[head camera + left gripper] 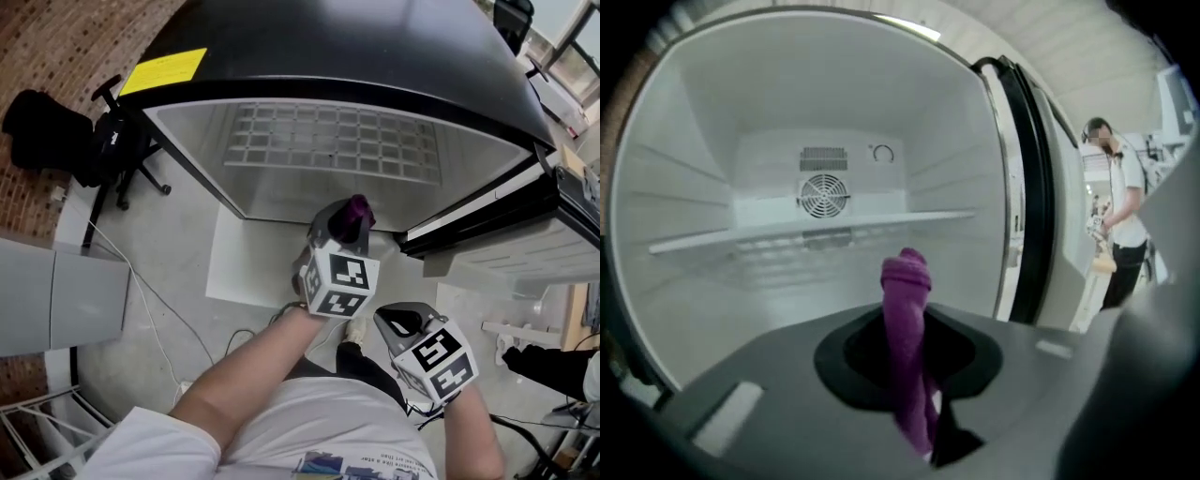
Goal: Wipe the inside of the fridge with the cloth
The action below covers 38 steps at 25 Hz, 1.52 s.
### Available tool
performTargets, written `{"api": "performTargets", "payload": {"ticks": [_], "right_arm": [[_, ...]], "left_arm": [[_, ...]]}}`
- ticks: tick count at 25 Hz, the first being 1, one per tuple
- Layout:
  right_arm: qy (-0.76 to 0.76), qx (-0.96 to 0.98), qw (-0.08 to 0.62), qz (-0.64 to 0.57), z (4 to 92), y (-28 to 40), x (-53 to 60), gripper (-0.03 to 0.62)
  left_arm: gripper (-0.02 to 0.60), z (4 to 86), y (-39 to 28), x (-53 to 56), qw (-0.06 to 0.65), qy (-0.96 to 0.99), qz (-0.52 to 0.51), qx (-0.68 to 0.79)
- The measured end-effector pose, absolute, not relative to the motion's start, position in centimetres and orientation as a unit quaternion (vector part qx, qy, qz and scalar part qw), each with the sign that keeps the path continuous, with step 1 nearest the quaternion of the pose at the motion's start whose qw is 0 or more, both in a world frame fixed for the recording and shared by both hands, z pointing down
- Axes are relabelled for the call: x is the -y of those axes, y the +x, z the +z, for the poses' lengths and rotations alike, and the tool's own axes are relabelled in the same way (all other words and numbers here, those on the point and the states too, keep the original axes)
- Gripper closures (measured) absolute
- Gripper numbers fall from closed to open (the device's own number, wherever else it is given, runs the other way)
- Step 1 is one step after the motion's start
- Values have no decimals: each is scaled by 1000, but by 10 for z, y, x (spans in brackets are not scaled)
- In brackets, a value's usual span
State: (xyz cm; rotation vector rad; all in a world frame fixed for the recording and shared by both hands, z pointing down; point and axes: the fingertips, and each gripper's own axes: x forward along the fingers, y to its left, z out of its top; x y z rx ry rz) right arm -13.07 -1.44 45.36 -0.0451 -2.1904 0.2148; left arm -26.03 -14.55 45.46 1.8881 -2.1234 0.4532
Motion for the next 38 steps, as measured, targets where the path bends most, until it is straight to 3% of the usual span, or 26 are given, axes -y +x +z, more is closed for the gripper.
{"api": "performTargets", "payload": {"ticks": [7,16,38], "right_arm": [[9,876,473,94,457,-89,36,591],[12,870,482,97,463,-74,49,591],[-30,875,480,62,459,-130,32,591]], "left_arm": [[514,502,-219,205,207,671,121,701],[514,546,-256,200,192,638,196,720],[512,558,-356,127,168,583,249,755]]}}
